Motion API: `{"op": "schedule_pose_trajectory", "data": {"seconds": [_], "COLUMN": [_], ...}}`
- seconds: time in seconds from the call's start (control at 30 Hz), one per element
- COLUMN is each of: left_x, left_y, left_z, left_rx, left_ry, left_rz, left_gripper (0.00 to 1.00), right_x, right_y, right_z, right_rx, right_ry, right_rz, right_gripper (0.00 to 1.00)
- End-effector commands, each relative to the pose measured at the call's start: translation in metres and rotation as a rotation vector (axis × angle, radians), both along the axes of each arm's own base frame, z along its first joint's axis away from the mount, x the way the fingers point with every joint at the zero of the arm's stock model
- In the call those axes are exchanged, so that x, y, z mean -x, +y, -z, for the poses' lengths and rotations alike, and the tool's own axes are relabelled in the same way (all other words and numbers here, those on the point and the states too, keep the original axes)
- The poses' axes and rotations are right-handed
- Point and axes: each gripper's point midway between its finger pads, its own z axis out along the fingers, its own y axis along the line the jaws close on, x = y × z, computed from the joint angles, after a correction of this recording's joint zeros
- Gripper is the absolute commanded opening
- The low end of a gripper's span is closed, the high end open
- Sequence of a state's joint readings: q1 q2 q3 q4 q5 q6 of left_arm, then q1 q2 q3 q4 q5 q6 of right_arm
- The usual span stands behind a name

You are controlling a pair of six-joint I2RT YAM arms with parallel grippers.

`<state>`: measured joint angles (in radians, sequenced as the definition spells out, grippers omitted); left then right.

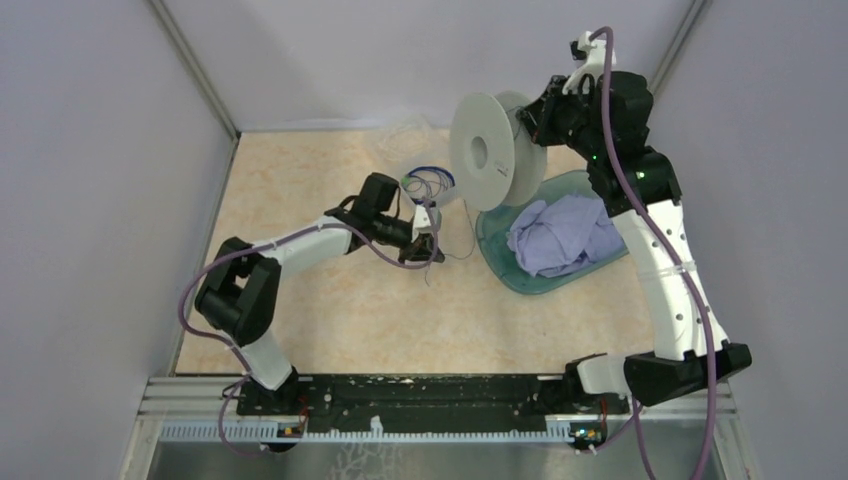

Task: Wrap the cables
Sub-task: Wrap the cable around the cable reel.

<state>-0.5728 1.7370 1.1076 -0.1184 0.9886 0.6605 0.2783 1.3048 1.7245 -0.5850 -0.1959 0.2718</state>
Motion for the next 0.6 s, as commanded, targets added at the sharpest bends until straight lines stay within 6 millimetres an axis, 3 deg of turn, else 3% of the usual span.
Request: {"op": "schedule_pose_trajectory", "data": {"seconds": [0.0, 0.13, 0.37, 0.57], "left_x": [0.029, 0.05, 0.076, 0.071], "left_y": [-0.002, -0.026, -0.077, -0.102], "left_z": [0.0, -0.022, -0.078, -0.129], "left_rx": [-0.084, -0.099, -0.094, -0.005], "left_ry": [-0.096, -0.177, -0.208, -0.183], "left_rz": [0.069, 0.126, 0.189, 0.136], "left_gripper": [0.01, 0.01, 0.01, 0.01], "right_x": [-0.025, -0.04, -0.051, -0.048], "right_y": [-0.026, -0.035, -0.037, -0.038], "right_z": [-0.038, -0.021, 0.016, 0.041], "right_rx": [0.003, 0.039, 0.124, 0.189], "right_ry": [-0.165, -0.168, -0.158, -0.151], "right_rz": [0.168, 0.235, 0.284, 0.297], "right_gripper": [0.0, 0.0, 0.0, 0.0]}}
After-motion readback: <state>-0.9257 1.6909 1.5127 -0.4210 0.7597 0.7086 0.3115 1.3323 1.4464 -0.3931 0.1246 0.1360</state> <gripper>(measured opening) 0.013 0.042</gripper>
